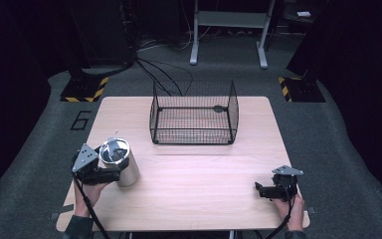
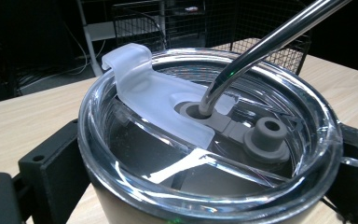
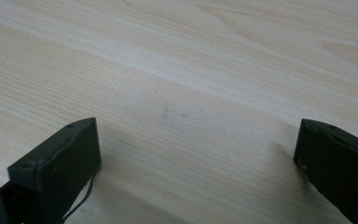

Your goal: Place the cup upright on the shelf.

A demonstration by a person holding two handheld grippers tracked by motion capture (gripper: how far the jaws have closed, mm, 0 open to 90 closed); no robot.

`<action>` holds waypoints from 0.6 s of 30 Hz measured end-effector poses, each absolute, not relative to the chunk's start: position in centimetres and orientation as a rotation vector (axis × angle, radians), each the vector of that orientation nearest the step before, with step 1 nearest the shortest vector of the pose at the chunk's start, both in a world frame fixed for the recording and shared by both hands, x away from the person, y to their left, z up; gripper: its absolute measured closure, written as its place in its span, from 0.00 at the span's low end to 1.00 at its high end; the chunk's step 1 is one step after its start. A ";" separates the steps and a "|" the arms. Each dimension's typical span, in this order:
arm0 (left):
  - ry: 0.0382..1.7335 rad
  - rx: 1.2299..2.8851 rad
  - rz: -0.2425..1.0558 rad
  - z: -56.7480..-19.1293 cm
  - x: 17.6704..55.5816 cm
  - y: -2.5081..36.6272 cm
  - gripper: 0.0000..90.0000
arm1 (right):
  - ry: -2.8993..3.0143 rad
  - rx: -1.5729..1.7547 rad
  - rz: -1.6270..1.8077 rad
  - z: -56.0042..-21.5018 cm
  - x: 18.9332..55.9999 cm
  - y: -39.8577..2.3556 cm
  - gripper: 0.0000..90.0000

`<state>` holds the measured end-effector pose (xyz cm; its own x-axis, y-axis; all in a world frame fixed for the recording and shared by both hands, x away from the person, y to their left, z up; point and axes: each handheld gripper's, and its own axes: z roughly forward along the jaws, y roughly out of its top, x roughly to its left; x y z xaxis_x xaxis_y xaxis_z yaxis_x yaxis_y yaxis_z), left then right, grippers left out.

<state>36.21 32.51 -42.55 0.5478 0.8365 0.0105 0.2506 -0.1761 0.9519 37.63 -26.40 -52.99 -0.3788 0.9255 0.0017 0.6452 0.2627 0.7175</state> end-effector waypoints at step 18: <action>0.839 1.735 0.659 -41.0 37.5 30.5 0.04 | 2.116 1.423 0.900 -53.0 37.6 -26.4 0.00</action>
<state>37.49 30.52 -40.99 0.6021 0.7978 0.0312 0.2194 -0.2030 0.9543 37.63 -26.39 -53.01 -0.3780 0.9258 0.0020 0.6438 0.2613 0.7192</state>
